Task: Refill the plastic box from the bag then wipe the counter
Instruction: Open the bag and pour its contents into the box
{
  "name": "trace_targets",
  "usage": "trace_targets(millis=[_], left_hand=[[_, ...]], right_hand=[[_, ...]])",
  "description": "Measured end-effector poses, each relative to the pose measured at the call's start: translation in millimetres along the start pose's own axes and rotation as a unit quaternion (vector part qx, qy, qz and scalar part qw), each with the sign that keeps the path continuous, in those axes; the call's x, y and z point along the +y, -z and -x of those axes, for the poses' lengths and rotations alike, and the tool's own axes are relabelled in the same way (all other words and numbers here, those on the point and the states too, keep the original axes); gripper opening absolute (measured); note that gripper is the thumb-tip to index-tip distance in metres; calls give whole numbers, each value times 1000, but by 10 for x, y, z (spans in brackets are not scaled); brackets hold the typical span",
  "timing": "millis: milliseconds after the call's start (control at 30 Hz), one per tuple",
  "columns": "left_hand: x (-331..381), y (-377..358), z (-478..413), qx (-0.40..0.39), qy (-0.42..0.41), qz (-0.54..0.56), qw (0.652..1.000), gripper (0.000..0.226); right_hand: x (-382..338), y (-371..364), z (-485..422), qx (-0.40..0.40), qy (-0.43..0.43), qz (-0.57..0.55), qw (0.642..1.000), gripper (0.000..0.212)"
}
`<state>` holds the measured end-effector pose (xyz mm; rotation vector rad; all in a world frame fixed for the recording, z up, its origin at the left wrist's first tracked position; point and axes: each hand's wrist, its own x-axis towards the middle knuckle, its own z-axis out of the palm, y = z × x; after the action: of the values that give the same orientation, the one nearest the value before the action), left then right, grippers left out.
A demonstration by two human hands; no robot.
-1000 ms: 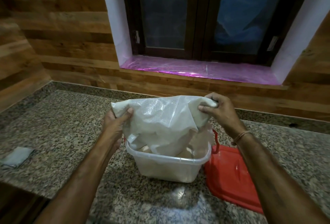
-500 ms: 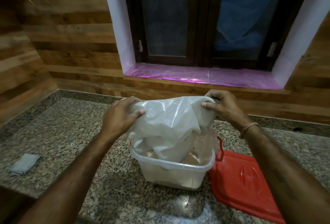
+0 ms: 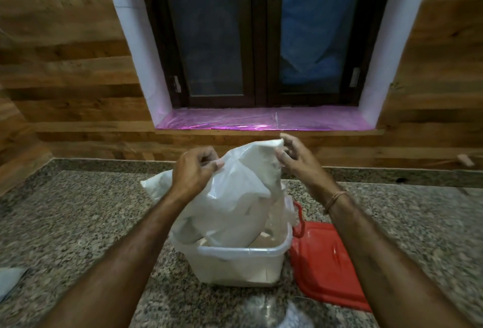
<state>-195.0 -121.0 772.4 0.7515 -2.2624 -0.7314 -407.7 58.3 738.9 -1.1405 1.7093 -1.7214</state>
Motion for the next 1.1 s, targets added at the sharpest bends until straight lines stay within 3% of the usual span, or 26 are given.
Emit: trace_targets(millis=[133,400,633,800,900,1100], left_hand=[[-97,32,-53,-11,10,107,994,23],[-296,36,-44,-18,25,168,985,25],[-164,91,-113,-33,11,106,994,17],[333,-41,-398,-86,-59,25,994,38],[502,-217,-513,-53,-62,-35,996,35],[459,-295,-467,6,-18,90,996,21]], right_hand=[[323,-29,229,-51,-18,-2,999,32],[537,-182,281,49,-32,5,998,8],[514,-240,355,62,0,-14,998,9],[478,-291,332,67,-1,-3,998,9],[434,-320,312,61,9,-22,998,11],[508,-273,378,116,-10,7,993,11]])
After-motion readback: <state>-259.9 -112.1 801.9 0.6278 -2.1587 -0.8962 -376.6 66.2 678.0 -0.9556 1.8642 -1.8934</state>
